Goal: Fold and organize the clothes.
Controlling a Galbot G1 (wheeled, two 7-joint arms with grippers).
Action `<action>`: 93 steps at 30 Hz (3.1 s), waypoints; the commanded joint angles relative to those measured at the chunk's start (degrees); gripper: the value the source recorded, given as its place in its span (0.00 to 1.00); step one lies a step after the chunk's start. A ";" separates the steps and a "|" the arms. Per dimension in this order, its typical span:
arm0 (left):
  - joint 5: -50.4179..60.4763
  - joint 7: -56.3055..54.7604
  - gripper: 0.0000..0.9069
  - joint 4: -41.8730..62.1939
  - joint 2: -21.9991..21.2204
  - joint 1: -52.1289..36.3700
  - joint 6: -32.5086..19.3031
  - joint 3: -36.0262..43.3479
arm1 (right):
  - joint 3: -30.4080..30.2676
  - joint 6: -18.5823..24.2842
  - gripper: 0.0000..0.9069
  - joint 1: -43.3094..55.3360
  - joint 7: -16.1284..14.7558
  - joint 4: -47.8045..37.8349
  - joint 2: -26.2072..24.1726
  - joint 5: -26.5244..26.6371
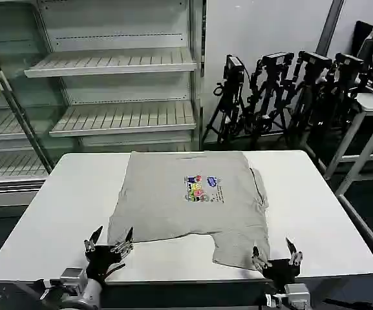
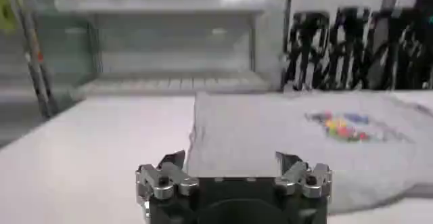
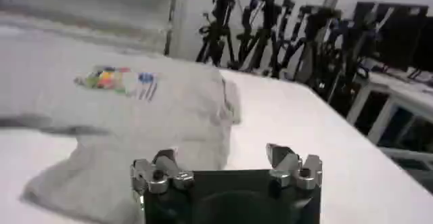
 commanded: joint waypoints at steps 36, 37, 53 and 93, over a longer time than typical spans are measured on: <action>-4.02 0.41 0.04 3.24 0.87 0.51 2.45 0.22 | -0.55 -1.04 0.00 -6.90 0.89 2.79 -1.57 10.20; -3.98 0.54 0.04 1.80 0.76 1.01 2.16 0.17 | -0.28 -0.53 0.00 -7.59 0.91 3.78 -1.79 10.36; -1.45 0.21 0.04 -19.35 -1.93 16.52 1.83 -5.12 | 9.64 2.24 0.00 -19.37 1.85 18.21 -5.37 15.85; 0.58 2.43 0.06 8.02 12.54 -14.07 1.02 3.56 | -1.21 -3.77 0.00 30.09 4.53 -11.53 -14.90 30.48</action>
